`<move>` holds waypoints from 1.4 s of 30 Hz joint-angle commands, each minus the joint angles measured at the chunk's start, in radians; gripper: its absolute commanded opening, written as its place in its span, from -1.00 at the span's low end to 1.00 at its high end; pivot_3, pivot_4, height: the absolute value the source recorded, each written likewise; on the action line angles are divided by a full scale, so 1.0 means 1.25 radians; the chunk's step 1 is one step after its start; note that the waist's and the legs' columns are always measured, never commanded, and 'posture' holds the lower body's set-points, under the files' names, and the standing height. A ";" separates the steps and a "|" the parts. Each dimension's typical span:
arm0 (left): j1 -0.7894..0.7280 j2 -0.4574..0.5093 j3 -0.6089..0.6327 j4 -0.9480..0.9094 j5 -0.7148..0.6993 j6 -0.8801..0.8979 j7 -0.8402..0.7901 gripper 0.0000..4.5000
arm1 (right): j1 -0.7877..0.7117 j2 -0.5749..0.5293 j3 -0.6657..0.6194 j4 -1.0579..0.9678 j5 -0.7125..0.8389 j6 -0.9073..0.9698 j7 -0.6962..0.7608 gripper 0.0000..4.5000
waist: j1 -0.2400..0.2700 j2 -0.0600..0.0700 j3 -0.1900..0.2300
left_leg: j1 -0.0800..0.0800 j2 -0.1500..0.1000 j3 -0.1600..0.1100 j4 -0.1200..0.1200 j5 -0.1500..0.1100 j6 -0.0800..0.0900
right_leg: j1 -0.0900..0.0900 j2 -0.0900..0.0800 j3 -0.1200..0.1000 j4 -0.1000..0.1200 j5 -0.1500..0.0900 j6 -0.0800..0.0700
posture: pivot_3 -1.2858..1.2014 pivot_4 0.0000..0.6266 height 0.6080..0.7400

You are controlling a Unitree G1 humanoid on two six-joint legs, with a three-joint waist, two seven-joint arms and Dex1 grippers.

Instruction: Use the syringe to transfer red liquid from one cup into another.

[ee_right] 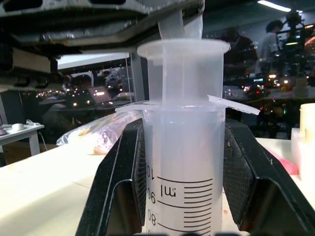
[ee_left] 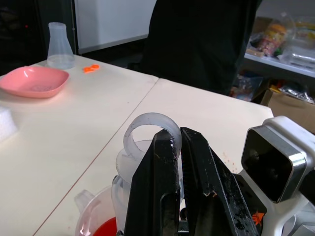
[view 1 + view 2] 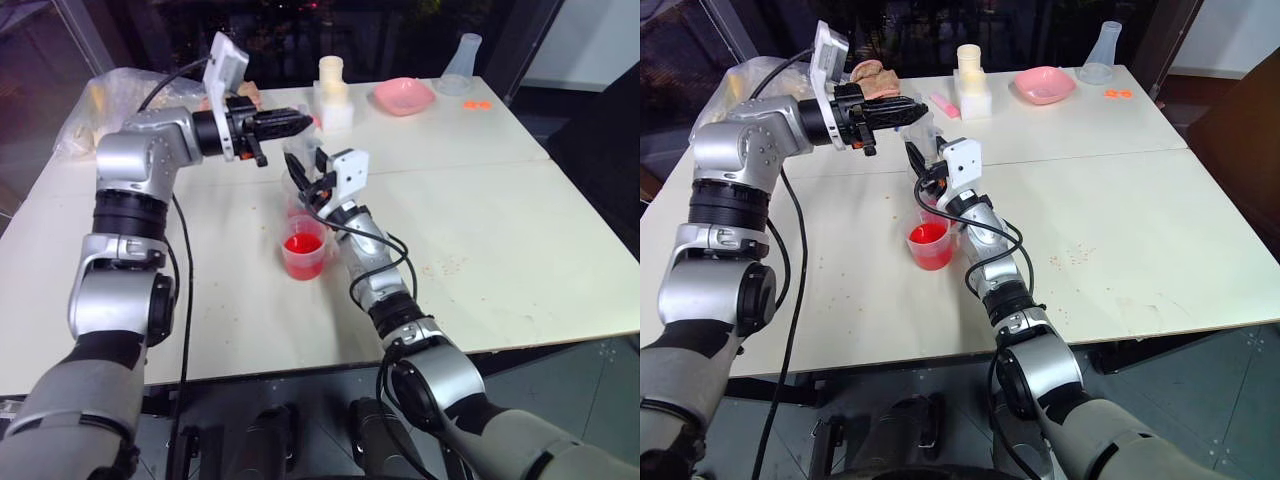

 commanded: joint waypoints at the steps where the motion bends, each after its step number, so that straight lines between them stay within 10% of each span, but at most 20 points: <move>1: -0.065 0.004 0.057 -0.088 -0.048 -0.025 0.001 -0.97 | 0.010 0.005 0.028 0.059 -0.034 0.019 0.027 -0.36 | 0.000 0.000 0.000 | 0.000 0.000 0.000 0.000 0.000 0.000 | 0.000 0.000 0.000 0.000 0.000 0.000 | 0.03 -0.52 1.00; 14: -0.032 0.010 0.044 -0.096 -0.035 -0.009 0.001 -0.97 | 0.002 0.005 0.031 -0.035 -0.022 0.031 0.037 -0.36 | 0.000 0.000 0.000 | 0.000 0.000 0.000 0.000 0.000 0.000 | 0.000 0.000 0.000 0.000 0.000 0.000 | 0.03 -0.52 1.00; 24: 0.013 0.023 0.037 -0.105 -0.023 -0.005 -0.003 0.21 | 0.003 -0.005 0.026 -0.171 -0.012 0.099 0.034 -0.36 | 0.000 0.000 0.000 | 0.000 0.000 0.000 0.000 0.000 0.000 | 0.000 0.000 0.000 0.001 0.000 0.000 | 0.03 -0.52 1.00; 42: 0.102 0.168 0.125 -0.084 -0.027 0.001 0.042 0.21 | -0.094 -0.063 -0.027 -0.249 0.040 0.167 0.033 -0.36 | 0.000 0.000 0.000 | 0.000 0.000 0.000 0.000 0.000 0.000 | -0.001 0.000 0.000 0.001 0.000 0.000 | 0.03 -0.52 1.00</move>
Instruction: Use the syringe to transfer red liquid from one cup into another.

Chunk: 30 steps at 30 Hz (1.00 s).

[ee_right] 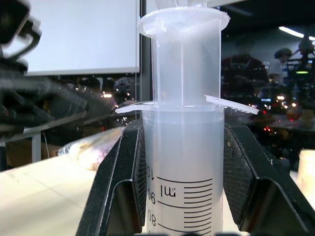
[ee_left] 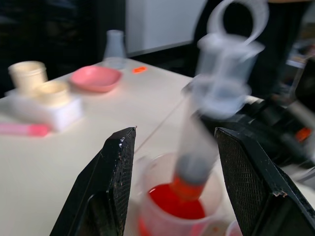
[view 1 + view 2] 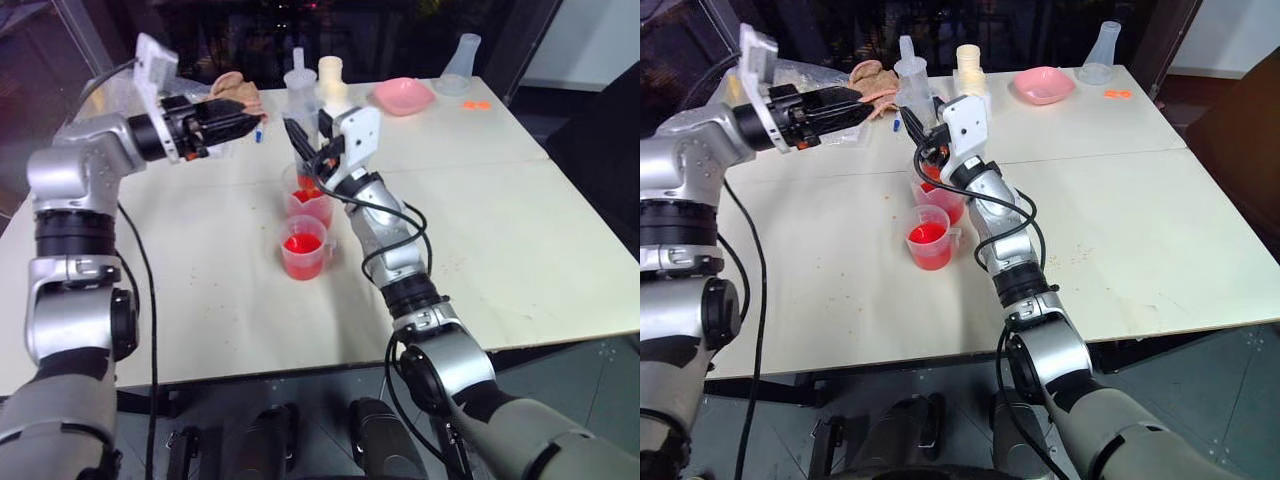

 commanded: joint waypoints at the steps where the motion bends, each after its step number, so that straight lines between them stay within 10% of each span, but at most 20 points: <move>1: -0.003 0.032 0.038 -0.026 -0.014 -0.003 0.010 0.21 | -0.033 -0.002 -0.013 -0.117 0.040 0.046 0.004 -0.36 | 0.001 0.000 0.000 | 0.000 0.000 0.000 0.000 0.000 0.000 | 0.000 0.000 0.000 0.000 0.000 0.000 | 0.03 -0.52 1.00; 15: -0.100 -0.009 0.032 0.027 -0.032 0.016 -0.020 0.21 | 0.097 -0.065 0.003 -0.654 0.353 0.574 0.038 -0.36 | 0.010 0.000 0.000 | -0.001 0.000 0.000 0.001 0.000 0.001 | 0.000 -0.001 0.000 0.000 0.000 0.000 | 0.03 -0.52 1.00; 30: -0.126 -0.012 0.020 -0.043 -0.081 0.141 -0.089 0.21 | 0.238 -0.080 0.103 -0.588 0.201 0.420 0.097 -0.36 | 0.003 -0.001 0.000 | 0.000 0.000 0.000 0.001 0.000 0.001 | 0.000 0.000 0.000 0.000 0.000 0.000 | 0.03 -0.52 1.00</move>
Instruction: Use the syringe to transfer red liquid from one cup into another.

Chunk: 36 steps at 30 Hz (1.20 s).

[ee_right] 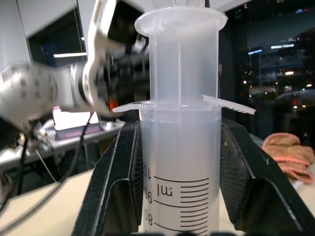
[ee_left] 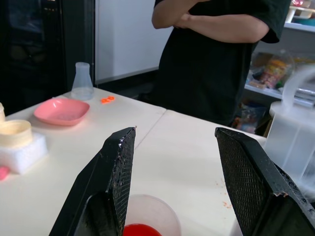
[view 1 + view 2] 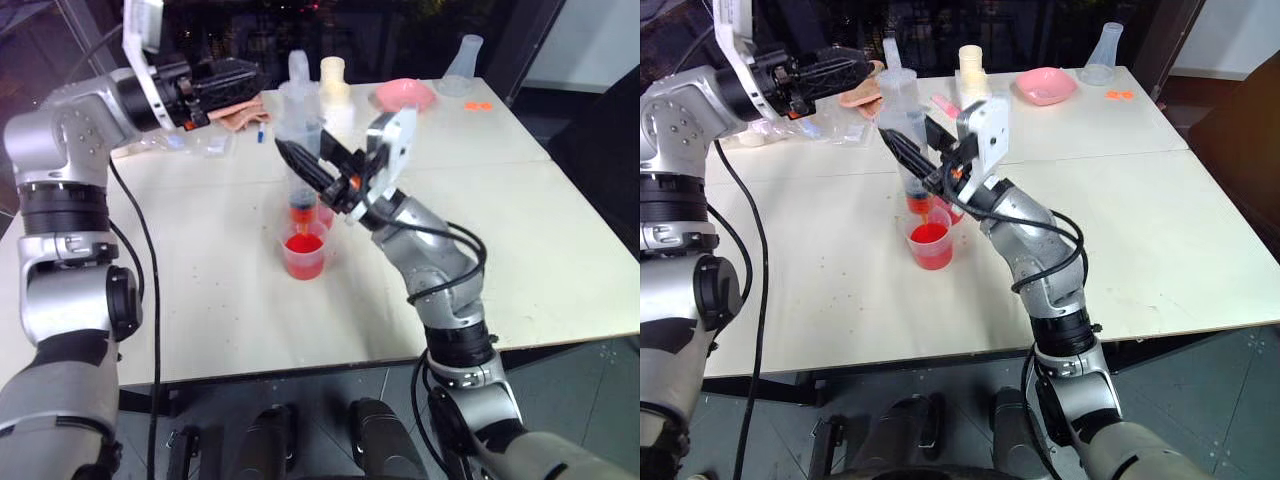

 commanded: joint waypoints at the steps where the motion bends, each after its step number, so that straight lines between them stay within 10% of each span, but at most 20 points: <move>1: -0.012 0.016 -0.006 -0.045 -0.027 0.028 -0.020 0.21 | -0.006 0.007 0.013 0.003 -0.030 -0.057 0.016 -0.36 | 0.000 0.000 0.000 | 0.000 0.000 0.000 0.000 0.000 0.000 | 0.000 0.000 0.000 0.000 0.000 0.000 | 0.03 -0.52 1.00; 36: 0.016 -0.028 -0.064 -0.117 -0.065 0.058 -0.030 0.21 | 0.011 0.007 0.028 0.017 -0.081 -0.093 0.036 -0.36 | 0.010 0.000 0.000 | 0.000 0.000 0.000 0.000 0.000 0.000 | 0.000 0.000 0.000 -0.001 0.000 0.000 | 0.03 -0.52 1.00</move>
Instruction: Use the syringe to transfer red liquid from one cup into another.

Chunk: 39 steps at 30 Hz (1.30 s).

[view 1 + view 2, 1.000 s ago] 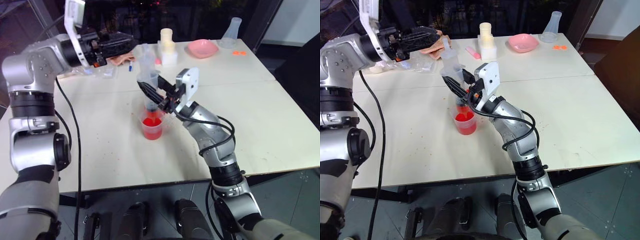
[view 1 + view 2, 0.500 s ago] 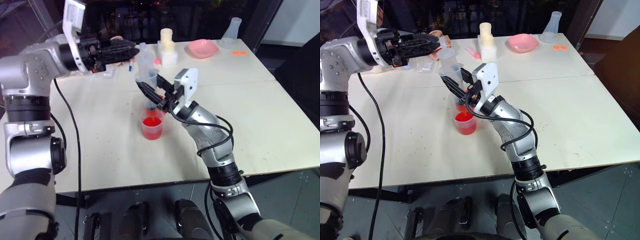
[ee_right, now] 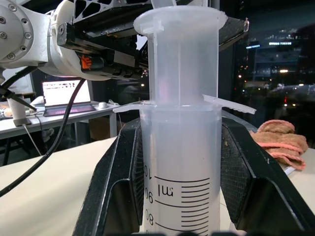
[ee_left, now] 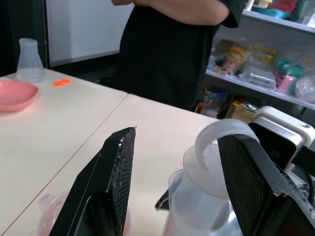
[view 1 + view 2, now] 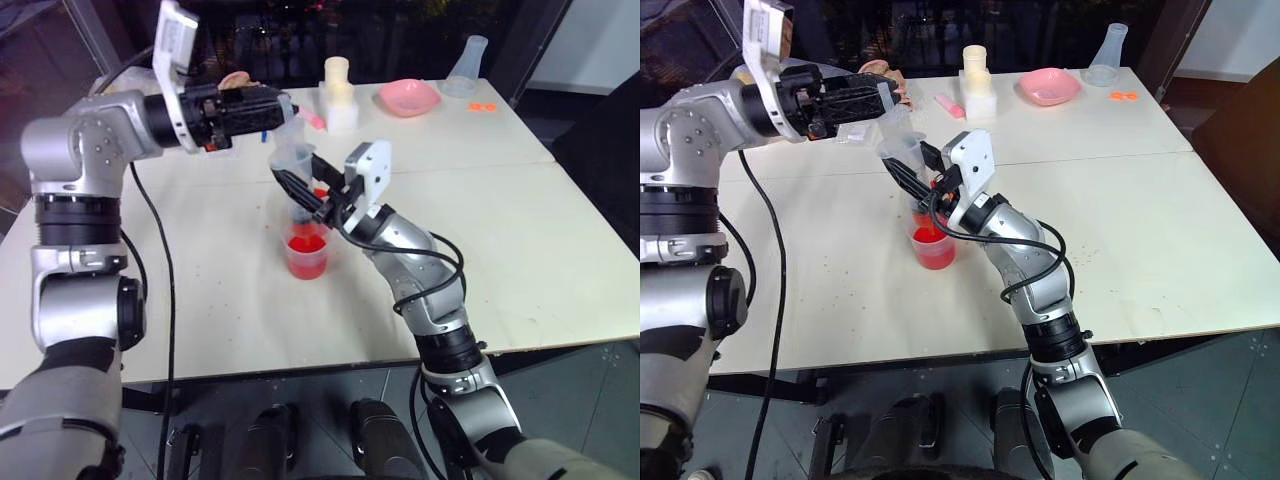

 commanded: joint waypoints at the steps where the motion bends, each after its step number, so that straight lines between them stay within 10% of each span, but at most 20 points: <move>1: -0.025 -0.012 -0.014 0.001 0.005 -0.030 -0.008 0.21 | -0.009 0.004 0.000 -0.041 -0.001 -0.010 0.001 -0.36 | 0.001 0.000 0.000 | 0.000 0.000 0.000 0.000 0.000 0.000 | 0.000 0.000 0.000 0.000 0.000 0.000 | 0.03 -0.52 1.00; 10: -0.021 -0.019 -0.033 0.005 0.008 -0.031 -0.019 -0.98 | -0.017 0.006 -0.014 -0.046 0.003 0.004 -0.008 -0.36 | 0.006 0.000 0.000 | 0.000 0.000 0.000 0.000 0.000 0.000 | 0.000 0.000 0.000 0.000 0.000 0.000 | 0.03 -0.52 1.00; 39: 0.039 -0.019 -0.072 -0.073 -0.006 0.007 -0.049 -0.99 | -0.073 0.024 -0.062 -0.131 0.063 0.092 -0.073 -0.36 | 0.007 0.000 0.000 | 0.000 0.000 0.000 0.000 0.000 0.000 | 0.000 0.000 0.000 -0.001 0.000 0.000 | 0.03 -0.52 1.00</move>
